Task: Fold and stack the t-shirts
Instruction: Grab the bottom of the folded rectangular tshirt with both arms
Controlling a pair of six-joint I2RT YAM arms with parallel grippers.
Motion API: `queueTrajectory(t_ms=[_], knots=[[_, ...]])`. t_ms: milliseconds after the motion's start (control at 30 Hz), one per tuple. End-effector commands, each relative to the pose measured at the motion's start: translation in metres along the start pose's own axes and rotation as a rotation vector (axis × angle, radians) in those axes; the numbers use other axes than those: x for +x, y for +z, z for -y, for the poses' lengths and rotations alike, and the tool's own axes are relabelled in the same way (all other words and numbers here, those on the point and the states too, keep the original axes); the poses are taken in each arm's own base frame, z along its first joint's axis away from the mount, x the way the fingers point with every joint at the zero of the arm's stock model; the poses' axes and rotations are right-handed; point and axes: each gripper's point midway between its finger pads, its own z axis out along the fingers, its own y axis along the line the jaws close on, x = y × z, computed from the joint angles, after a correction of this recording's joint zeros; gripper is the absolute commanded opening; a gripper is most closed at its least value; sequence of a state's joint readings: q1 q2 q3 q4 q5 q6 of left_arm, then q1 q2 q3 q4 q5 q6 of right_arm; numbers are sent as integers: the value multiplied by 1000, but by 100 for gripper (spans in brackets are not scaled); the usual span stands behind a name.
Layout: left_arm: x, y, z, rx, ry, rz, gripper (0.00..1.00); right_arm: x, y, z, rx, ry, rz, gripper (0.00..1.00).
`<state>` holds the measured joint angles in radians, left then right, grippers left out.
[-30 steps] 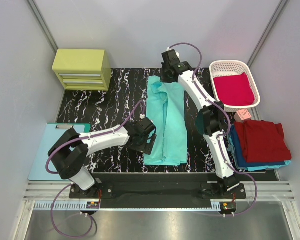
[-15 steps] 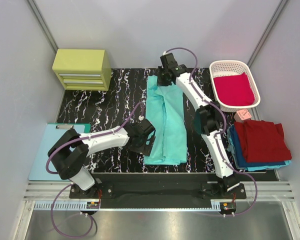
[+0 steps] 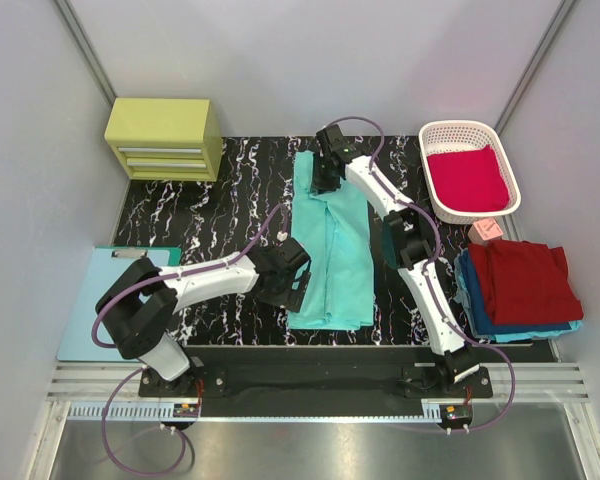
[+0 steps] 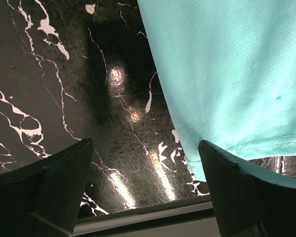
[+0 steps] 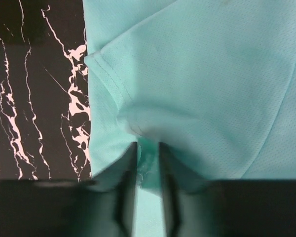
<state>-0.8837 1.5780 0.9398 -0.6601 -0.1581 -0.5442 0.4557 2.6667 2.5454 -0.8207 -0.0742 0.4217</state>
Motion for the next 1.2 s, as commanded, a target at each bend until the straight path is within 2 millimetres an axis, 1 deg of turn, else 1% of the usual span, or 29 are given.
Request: queueTrajectory(t_ms=[0,67,100,167,233,267,300,333,367,400,433,467,500,567,600,633,667,700,733,767,800,833,867,900,967,1000,1067,1100,1167], knots=[[-6,-5,4,19,4,24,94,-11,-8,-9,-13,-32,45,59],[-8,-6,5,22,8,29,94,-29,-22,-8,18,-39,105,77],[-8,-6,5,21,8,30,94,-43,-36,-10,29,-52,149,99],[-11,-9,3,15,5,47,94,-69,-61,-14,43,-55,237,100],[-16,-11,2,6,2,68,94,-99,-100,-26,26,-46,336,100],[-18,-13,2,7,4,78,94,-107,-111,-26,43,-32,371,100],[-21,-13,3,8,6,84,95,-117,-133,-28,42,-23,411,100],[-23,-14,4,11,7,91,95,-114,-135,-24,63,-18,402,100],[-26,-14,6,16,10,98,95,-113,-141,-19,85,-10,407,100],[-27,-12,6,18,13,98,95,-114,-159,-20,94,-3,424,100],[-28,-12,8,22,16,99,95,-92,-144,-3,151,-4,361,100],[-29,-11,10,28,20,102,95,-82,-143,3,173,-2,338,100],[-29,-8,11,30,22,99,95,-59,-140,17,223,1,292,100],[-31,-7,14,42,28,99,95,-30,-138,30,270,15,237,100],[-31,-6,15,46,32,97,95,-1,-139,42,301,12,196,100],[-30,-5,15,47,36,93,95,19,-139,43,330,-5,180,100],[-30,-4,15,48,41,92,95,36,-140,45,341,-13,157,100],[-29,-4,16,56,42,86,95,66,-147,57,377,-28,113,100],[-25,-1,16,54,42,75,95,83,-150,59,396,-44,96,100],[-24,0,16,60,40,75,95,103,-153,56,389,-49,72,100],[-21,1,17,66,38,67,95,129,-161,65,399,-51,38,100],[-19,3,17,66,33,61,95,143,-166,66,389,-42,15,100],[-18,4,17,68,30,58,95,155,-172,64,383,-28,8,100],[-18,4,17,70,29,57,95,168,-185,69,377,-19,9,100],[-19,1,18,76,20,64,95,182,-201,67,370,-10,16,100],[-19,1,19,78,15,66,95,187,-215,69,360,0,34,100],[-19,-2,19,87,6,70,95,198,-228,70,355,22,28,100],[-17,-3,20,90,6,68,95,204,-238,66,340,18,31,100],[-16,-4,19,95,0,69,94,214,-247,69,356,27,19,100]])
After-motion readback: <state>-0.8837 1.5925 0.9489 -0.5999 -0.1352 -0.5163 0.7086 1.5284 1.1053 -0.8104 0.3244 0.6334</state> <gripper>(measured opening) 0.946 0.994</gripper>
